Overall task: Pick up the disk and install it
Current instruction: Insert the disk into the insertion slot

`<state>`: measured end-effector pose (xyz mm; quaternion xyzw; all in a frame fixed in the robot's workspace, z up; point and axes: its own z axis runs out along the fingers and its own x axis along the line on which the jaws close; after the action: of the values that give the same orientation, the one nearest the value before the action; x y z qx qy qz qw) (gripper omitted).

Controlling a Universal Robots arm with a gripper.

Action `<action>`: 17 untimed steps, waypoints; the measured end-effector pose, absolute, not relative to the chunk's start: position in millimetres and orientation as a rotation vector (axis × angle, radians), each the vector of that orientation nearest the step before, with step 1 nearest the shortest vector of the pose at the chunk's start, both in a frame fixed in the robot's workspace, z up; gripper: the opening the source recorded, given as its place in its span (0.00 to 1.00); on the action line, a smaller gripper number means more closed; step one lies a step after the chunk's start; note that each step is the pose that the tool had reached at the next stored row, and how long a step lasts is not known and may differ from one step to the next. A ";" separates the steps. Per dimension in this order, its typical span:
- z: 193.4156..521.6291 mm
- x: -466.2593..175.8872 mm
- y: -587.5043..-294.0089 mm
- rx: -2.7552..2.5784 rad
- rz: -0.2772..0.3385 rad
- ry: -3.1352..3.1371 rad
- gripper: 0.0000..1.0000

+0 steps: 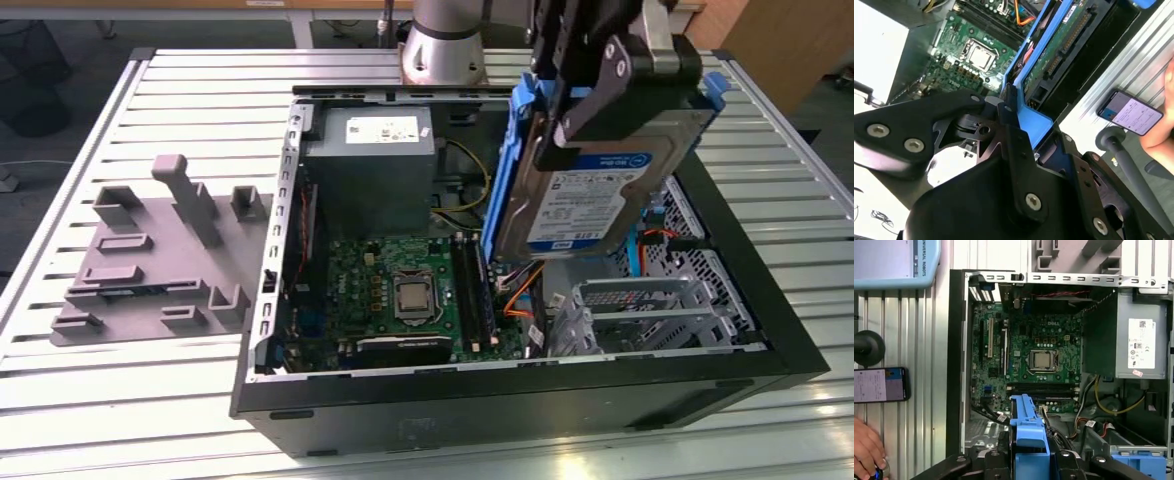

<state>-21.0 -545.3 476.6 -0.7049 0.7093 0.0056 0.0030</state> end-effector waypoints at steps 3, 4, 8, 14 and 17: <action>473.8 -19.8 -554.9 -2.210 0.018 2.224 0.36; 472.9 -19.1 -557.3 -2.210 0.018 2.224 0.36; 469.0 -8.8 -561.6 -2.210 0.018 2.224 0.36; 462.8 17.6 -562.9 -2.210 0.018 2.224 0.36; 460.0 31.4 -563.0 -2.210 0.018 2.224 0.36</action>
<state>31.4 -563.0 460.0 -0.7048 0.7093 0.0057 0.0030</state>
